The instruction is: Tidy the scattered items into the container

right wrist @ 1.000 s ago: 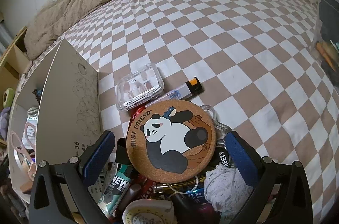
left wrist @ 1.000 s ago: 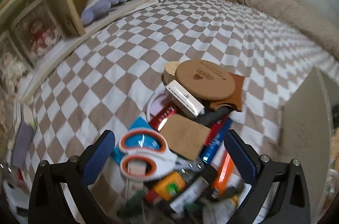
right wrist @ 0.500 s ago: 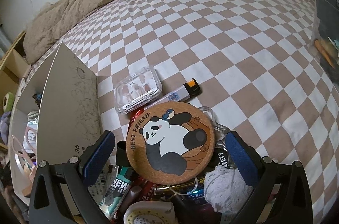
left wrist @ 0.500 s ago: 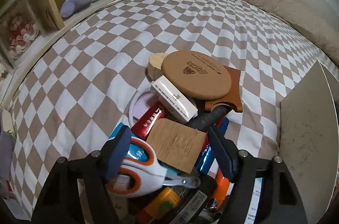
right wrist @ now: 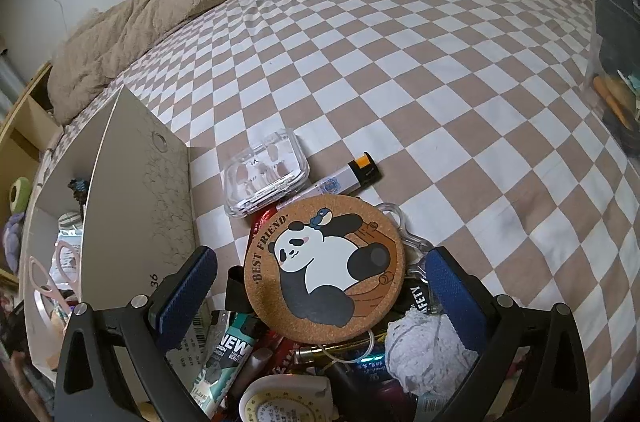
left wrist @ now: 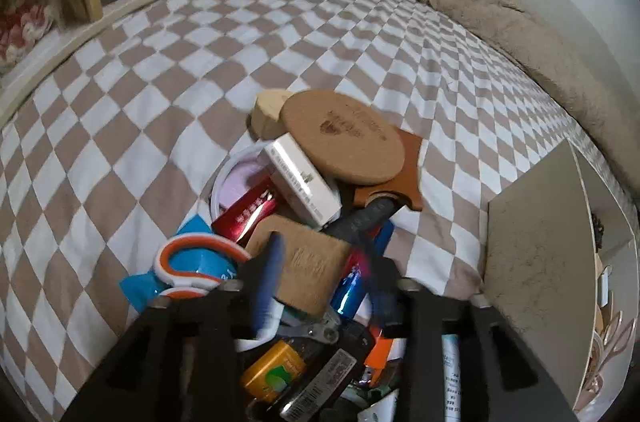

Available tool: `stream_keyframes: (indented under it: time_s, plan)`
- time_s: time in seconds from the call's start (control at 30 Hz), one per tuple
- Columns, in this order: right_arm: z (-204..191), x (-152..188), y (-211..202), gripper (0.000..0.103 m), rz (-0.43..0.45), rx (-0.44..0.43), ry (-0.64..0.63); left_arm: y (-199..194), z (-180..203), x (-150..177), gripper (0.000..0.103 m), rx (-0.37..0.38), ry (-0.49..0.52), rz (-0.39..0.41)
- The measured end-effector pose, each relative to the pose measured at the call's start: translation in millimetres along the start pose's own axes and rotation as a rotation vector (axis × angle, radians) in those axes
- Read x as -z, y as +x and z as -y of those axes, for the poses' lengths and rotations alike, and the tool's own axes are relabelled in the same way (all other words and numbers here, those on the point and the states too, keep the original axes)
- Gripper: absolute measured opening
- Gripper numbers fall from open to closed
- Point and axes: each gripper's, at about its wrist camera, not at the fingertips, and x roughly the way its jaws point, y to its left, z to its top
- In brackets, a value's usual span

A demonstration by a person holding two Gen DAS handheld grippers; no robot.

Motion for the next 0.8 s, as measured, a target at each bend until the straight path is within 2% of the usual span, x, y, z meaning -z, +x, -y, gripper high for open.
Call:
stream_keyframes:
  time_s: [0.03,0.27,0.33,0.43,0.67,0.7,0.77,0.8]
  plan:
    - [-1,0,0,0.103,0.001,-0.002,-0.001,2,0,0,0.072,0.003,-0.001,-0.001]
    - [-3,1,-1,0.103,0.003,-0.014,-0.012,5,-7,-2,0.073,0.019,-0.027,-0.006]
    - [-3,0,-2,0.103,0.005,-0.016,-0.013,5,-6,-1,0.075,0.005,-0.023,-0.002]
    - [-1,0,-2,0.103,0.007,-0.018,-0.006,6,-5,1,0.087,-0.032,-0.015,-0.003]
    - [0,0,-2,0.103,0.005,-0.020,-0.006,10,-10,2,0.087,-0.098,-0.021,-0.017]
    - [-1,0,-2,0.103,0.004,-0.020,-0.009,12,-12,1,0.089,-0.113,-0.031,-0.021]
    - [-2,1,-2,0.103,0.003,-0.019,-0.013,16,-14,0,0.099,-0.136,-0.045,-0.017]
    - [-2,1,-2,0.103,0.003,-0.019,-0.015,18,-15,-1,0.100,-0.137,-0.044,-0.010]
